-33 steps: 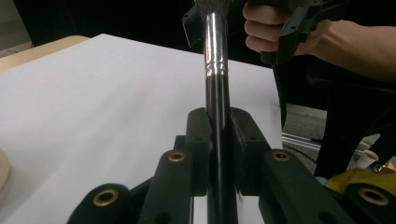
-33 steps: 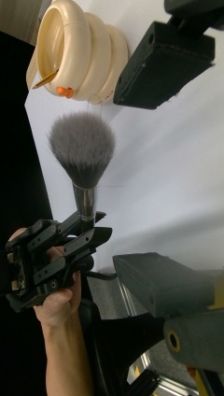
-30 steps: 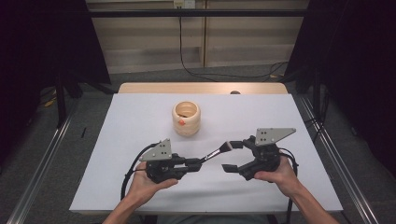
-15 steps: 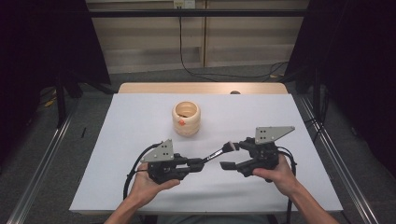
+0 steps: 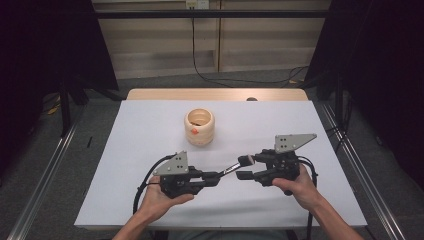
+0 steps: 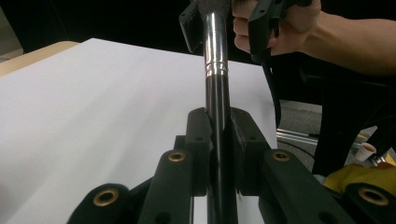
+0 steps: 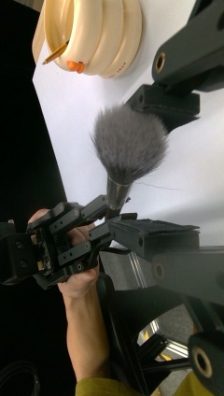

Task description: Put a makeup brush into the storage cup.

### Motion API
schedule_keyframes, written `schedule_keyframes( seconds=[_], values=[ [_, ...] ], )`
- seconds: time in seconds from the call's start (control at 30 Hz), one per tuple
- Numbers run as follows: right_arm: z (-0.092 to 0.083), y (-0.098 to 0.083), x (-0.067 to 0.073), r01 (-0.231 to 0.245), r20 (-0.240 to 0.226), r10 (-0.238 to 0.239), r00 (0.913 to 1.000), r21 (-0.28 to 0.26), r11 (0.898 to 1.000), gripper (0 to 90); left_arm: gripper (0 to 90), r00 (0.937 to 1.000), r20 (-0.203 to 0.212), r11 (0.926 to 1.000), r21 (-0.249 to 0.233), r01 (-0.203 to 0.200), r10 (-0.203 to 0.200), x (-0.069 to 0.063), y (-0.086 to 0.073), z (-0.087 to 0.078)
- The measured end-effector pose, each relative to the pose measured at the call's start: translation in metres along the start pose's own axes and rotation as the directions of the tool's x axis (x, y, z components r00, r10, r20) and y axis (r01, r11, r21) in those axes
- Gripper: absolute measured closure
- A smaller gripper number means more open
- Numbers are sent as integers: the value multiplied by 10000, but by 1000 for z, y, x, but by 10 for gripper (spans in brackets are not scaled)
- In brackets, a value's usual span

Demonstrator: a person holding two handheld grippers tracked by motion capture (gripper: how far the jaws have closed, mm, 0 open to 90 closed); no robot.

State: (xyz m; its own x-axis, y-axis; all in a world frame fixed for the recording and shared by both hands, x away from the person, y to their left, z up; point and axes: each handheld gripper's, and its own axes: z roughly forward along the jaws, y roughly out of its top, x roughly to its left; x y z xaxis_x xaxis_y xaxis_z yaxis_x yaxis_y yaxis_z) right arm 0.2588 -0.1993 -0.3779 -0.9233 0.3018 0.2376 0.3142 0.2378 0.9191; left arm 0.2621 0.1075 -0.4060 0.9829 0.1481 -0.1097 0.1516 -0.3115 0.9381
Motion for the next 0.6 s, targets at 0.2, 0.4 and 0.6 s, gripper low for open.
schedule_keyframes(
  seconds=[0.2,0.4,0.6],
  values=[
    [-1,0,-2,-102,-190,101,9998,-62,9999,579,794,10000,82,10000,29,-26,26,0,-1,1],
    [-1,-1,-3,-161,-403,163,9991,47,9999,595,793,9998,168,10000,45,-60,59,-1,-2,3],
    [-1,-2,-4,-202,-576,204,9981,39,9998,690,793,9996,247,10000,8,-97,97,-1,-2,4]
  ],
)
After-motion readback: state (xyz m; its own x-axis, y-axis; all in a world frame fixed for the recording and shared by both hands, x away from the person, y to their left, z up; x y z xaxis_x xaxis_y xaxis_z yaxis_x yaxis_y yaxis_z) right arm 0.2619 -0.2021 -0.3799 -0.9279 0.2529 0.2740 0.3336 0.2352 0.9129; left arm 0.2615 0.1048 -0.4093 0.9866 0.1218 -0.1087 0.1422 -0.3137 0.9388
